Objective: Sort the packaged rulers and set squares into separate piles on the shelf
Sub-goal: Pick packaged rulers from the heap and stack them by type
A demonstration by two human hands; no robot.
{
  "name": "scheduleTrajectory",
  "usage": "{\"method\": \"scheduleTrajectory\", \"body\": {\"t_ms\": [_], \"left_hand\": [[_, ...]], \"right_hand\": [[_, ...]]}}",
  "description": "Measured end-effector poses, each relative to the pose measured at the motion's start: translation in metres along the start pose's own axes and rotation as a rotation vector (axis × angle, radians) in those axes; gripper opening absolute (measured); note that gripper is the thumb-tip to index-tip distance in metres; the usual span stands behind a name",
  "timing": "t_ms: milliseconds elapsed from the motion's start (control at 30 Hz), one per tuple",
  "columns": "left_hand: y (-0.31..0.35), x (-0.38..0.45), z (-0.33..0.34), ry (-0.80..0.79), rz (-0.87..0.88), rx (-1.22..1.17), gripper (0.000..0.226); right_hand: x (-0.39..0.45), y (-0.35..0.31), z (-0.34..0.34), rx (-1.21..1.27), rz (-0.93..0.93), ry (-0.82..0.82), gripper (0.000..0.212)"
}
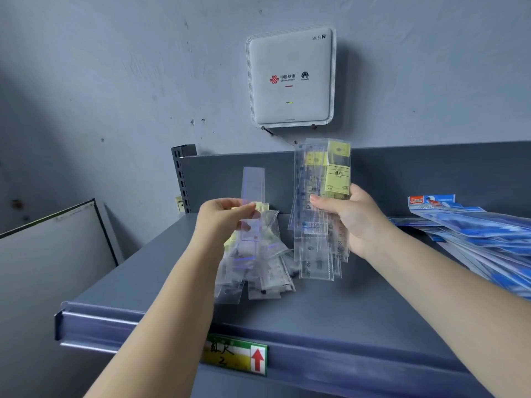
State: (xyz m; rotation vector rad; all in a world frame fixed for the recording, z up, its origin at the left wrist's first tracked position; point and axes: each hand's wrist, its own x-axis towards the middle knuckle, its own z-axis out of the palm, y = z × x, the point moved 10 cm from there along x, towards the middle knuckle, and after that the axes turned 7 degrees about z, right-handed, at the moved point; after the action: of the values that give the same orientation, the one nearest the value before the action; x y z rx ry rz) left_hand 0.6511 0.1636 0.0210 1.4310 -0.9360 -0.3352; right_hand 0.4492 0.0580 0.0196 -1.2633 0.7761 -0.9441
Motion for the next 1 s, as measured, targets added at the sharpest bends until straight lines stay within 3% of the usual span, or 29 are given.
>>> {"method": "scheduleTrajectory", "body": {"t_ms": [133,233,367,733,1000], "left_hand": [[0.007,-0.001,-0.007,0.090,0.086,0.364,0.038],[0.025,-0.010,0.015,-0.008,0.150,0.133,0.018],[0.036,-0.019,0.047,-0.177,0.154,-0.028,0.016],[0.021,-0.016,0.040,-0.151,0.030,-0.192,0.011],[0.008,-0.008,0.002,0.037,-0.006,-0.197,0.009]], "right_hand": [[-0.001,-0.001,0.002,0.002,0.000,-0.021,0.048],[-0.002,-0.001,0.008,-0.016,-0.020,-0.044,0.049],[-0.008,-0.002,0.023,-0.051,-0.064,-0.118,0.050],[-0.007,-0.001,0.024,-0.058,-0.066,-0.123,0.042],[-0.006,-0.007,0.012,0.017,-0.065,-0.089,0.034]]}}
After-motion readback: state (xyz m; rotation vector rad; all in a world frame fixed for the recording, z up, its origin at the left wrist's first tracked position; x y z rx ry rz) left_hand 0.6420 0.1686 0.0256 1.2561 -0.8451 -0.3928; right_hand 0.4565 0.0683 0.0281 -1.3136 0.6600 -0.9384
